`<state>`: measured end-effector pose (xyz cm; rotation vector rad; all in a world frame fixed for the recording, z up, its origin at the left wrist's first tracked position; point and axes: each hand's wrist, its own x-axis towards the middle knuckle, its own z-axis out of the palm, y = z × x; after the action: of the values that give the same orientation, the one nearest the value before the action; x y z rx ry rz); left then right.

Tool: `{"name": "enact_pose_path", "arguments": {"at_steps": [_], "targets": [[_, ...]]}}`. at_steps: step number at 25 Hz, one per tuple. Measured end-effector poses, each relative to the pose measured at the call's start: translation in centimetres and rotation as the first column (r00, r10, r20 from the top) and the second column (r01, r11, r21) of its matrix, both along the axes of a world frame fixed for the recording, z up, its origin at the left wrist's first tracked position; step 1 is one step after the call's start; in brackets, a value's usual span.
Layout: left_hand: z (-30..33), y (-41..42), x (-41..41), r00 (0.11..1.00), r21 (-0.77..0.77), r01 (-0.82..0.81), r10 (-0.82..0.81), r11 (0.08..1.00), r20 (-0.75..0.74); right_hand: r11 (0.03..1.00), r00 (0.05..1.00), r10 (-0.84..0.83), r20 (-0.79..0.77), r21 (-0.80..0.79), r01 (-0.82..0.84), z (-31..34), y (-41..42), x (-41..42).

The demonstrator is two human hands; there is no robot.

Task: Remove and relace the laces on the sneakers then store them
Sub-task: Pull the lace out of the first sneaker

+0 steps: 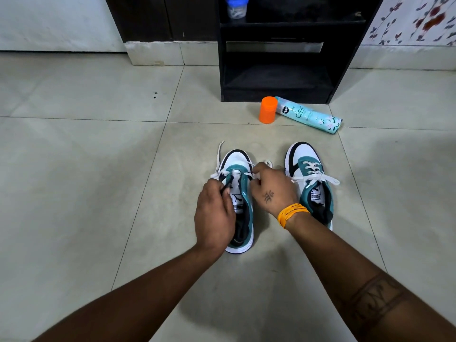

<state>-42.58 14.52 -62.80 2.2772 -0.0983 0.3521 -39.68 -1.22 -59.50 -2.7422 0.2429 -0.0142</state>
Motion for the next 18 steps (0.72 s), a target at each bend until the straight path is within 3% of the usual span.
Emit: {"name": "enact_pose_path", "arguments": {"at_steps": [3, 7, 9, 12, 14, 16, 18], "targets": [[-0.1, -0.1, 0.0, 1.0, -0.009, -0.008, 0.008, 1.0, 0.001, 0.994, 0.994, 0.101, 0.048, -0.046, -0.098, 0.2, 0.3, 0.3], [0.0, 0.0, 0.0, 1.0, -0.003, -0.017, 0.017, 1.0, -0.009, 0.96, 0.985, -0.009, -0.174, -0.276, -0.04, 0.5, -0.5, 0.1], [-0.1, 0.0, 0.0, 1.0, -0.006, -0.015, 0.014, 1.0, -0.019, 0.964, 0.976, -0.04, -0.216, -0.266, -0.019, 0.7, -0.5, 0.0], [-0.1, 0.0, 0.0, 1.0, -0.009, -0.006, 0.006, 1.0, -0.017, 0.99, 0.999, 0.048, -0.011, -0.134, -0.049, 1.0, 0.5, 0.2], [-0.1, 0.1, 0.0, 1.0, -0.012, -0.006, 0.006, 1.0, -0.014, 0.978, 0.991, 0.123, 0.054, -0.177, -0.112, 1.0, 1.0, 0.2], [-0.1, 0.0, 0.0, 1.0, -0.021, -0.006, 0.005, 1.0, -0.02, 0.974, 0.998, 0.059, -0.022, -0.219, -0.063, 0.8, 0.4, 0.2], [0.0, 0.1, -0.1, 1.0, -0.022, -0.01, 0.01, 1.0, -0.029, 0.966, 0.978, -0.031, -0.208, -0.257, -0.024, 0.5, -0.7, 0.0]]}}
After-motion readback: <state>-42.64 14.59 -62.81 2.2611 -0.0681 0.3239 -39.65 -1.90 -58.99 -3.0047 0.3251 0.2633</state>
